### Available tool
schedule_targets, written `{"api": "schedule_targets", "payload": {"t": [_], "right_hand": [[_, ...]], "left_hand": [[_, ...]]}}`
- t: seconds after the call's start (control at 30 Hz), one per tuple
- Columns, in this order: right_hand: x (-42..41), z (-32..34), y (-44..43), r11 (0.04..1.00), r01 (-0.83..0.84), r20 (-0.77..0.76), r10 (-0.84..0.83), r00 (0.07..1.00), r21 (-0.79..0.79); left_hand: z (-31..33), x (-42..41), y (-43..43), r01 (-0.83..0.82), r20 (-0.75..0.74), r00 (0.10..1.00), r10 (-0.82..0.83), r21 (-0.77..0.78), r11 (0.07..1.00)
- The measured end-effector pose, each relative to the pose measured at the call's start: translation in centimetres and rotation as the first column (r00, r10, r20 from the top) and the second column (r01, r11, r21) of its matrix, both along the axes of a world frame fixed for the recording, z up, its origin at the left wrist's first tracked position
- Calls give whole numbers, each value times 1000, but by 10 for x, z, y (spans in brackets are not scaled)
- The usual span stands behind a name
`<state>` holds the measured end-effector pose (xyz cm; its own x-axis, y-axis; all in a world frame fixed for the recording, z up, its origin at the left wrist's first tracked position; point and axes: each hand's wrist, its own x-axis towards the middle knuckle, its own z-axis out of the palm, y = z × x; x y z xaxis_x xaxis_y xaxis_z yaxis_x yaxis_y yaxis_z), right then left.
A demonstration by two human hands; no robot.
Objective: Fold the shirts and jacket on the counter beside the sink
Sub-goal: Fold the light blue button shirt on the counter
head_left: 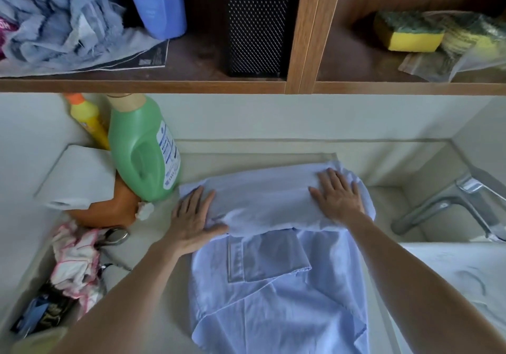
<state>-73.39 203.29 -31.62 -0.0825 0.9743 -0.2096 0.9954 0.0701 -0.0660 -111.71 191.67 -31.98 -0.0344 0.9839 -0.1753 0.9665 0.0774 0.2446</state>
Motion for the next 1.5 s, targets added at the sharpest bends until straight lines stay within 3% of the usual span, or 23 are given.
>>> {"api": "schedule_targets", "payload": {"t": [0.1,0.17,0.23,0.3,0.37,0.53,0.7,0.9,1.03,1.17,1.27,1.37,1.43,1.5], "right_hand": [[-8,14,19,999,-36,32,36,999,18],[-11,28,34,984,-179,61,179,982,4],[-12,38,49,940,-334,97,340,935,-74],[-13,45,61,911,-375,112,396,911,-172],[-16,50,67,907,-370,132,399,907,-199],[-20,60,63,902,-389,124,414,902,-186],[-7,91,42,864,-477,144,457,878,164],[12,136,-3,820,-423,88,424,901,386],[26,131,-56,878,-383,-14,404,915,288],[35,117,-115,850,-453,-35,479,877,269],[43,97,-155,867,-480,-79,492,867,137],[47,87,-181,889,-421,-117,405,907,-179],[43,83,-187,916,-389,-144,374,916,-98],[28,80,-189,927,-359,-159,374,914,112]], "left_hand": [[26,-4,27,-84,185,981,64,100,991],[41,-10,47,-32,153,988,8,151,988],[52,-15,59,23,-1,1000,-23,-28,999],[59,-16,64,27,-109,993,-51,-212,977],[60,-14,63,32,-133,989,-68,-250,968],[65,-12,57,2,42,999,1,-73,997],[86,-17,46,-27,83,997,11,190,982],[116,-25,16,35,89,993,-75,393,919],[110,-24,-33,75,78,991,-112,371,926],[89,-23,-90,93,55,991,-121,366,926],[74,-28,-122,168,87,979,-186,183,969],[63,-36,-149,7,251,968,8,-58,998],[60,-40,-156,-181,339,922,188,-53,982],[65,-37,-153,-285,362,899,247,55,957]]}}
